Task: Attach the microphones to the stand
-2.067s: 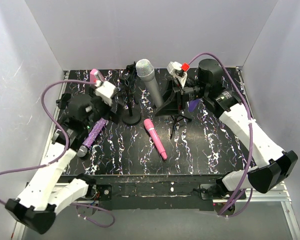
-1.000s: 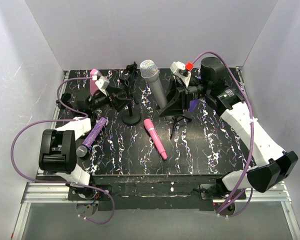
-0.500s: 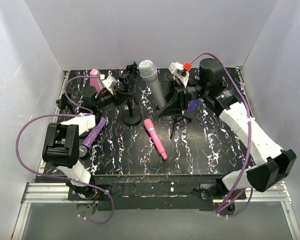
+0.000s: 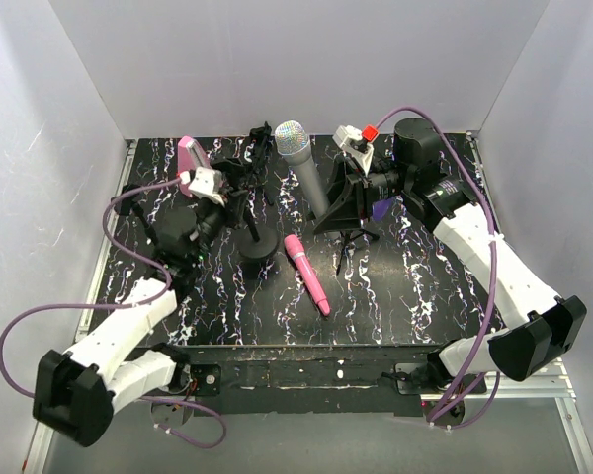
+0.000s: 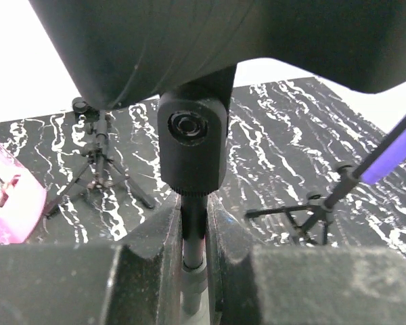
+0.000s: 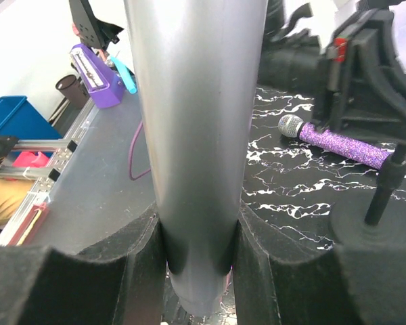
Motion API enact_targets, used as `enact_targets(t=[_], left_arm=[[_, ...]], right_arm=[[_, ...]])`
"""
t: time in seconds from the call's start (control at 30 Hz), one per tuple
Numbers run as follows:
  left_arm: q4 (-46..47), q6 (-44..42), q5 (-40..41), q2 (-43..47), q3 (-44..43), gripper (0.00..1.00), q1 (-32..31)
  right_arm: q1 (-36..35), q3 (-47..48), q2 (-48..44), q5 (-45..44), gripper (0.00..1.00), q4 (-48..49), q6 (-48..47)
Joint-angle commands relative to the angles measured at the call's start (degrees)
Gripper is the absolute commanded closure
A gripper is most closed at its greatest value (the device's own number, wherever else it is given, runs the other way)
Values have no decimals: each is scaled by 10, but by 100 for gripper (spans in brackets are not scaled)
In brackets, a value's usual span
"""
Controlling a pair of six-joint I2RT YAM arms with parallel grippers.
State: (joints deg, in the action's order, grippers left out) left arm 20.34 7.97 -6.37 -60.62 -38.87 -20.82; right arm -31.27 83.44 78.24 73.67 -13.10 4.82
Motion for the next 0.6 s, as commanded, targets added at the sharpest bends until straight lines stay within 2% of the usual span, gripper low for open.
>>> enact_targets(t=[0.0,0.1,0.2,0.33,0.5,0.53,0.57], left_arm=[[8,20,273,35,33,100,-109],[69,-8,325,9,57,100,-158],[109,-33,339,-20,67,100,-185],[148,-54,351,-33,94,100,-195],[141,-31,339,-8,126,99,-197],[132,-28,334,-2,130,91,-198],[120,-21,329,8,130,76,-198]], right_arm=[[-7,0,-5,4,99,40,12],[-7,-6,-7,-3,99,39,9],[-9,-13,-10,-12,99,19,-12],[-10,-24,-12,-18,99,7,-26],[-11,-26,-8,-19,99,-4,-40],[-12,-24,-6,-20,99,-5,-44],[-13,-24,-4,-20,99,-7,-46]])
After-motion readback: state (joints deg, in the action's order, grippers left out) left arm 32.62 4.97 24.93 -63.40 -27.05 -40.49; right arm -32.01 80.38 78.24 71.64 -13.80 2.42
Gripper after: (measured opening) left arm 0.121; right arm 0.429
